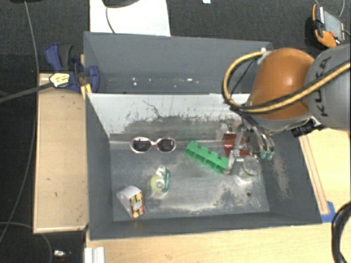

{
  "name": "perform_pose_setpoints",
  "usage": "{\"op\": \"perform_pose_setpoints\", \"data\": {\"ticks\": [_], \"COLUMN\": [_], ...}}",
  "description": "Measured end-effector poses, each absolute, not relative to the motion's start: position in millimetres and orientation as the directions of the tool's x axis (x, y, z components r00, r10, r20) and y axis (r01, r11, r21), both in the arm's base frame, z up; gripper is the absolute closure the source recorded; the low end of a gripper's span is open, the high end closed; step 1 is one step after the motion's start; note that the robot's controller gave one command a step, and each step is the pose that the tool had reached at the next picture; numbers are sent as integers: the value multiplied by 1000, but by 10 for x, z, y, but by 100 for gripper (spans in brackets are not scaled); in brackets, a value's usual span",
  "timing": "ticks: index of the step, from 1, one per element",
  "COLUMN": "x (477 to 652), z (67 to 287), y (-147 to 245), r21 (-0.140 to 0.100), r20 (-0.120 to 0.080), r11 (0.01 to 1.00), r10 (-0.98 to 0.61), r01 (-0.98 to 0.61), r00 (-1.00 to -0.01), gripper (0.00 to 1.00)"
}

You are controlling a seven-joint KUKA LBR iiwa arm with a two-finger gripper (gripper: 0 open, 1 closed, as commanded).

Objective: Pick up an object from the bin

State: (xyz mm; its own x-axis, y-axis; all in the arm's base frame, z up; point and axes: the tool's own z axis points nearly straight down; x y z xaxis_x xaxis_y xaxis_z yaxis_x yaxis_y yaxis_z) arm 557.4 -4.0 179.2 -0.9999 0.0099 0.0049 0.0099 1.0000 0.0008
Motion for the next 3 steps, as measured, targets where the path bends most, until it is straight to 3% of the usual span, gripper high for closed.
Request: {"op": "perform_pose_setpoints", "data": {"ticks": [1, 2, 3], "x": [5592, 5706, 5776], "z": [1830, 809, 1502], "y": [-40, 31, 48], "r21": [1, 3, 3], "r20": [-3, -3, -9], "r11": [1000, 963, 979], "r10": [10, 269, 206], "r01": [10, 269, 206], "r00": [-1000, -963, -979], "gripper": [0, 0, 0]}}
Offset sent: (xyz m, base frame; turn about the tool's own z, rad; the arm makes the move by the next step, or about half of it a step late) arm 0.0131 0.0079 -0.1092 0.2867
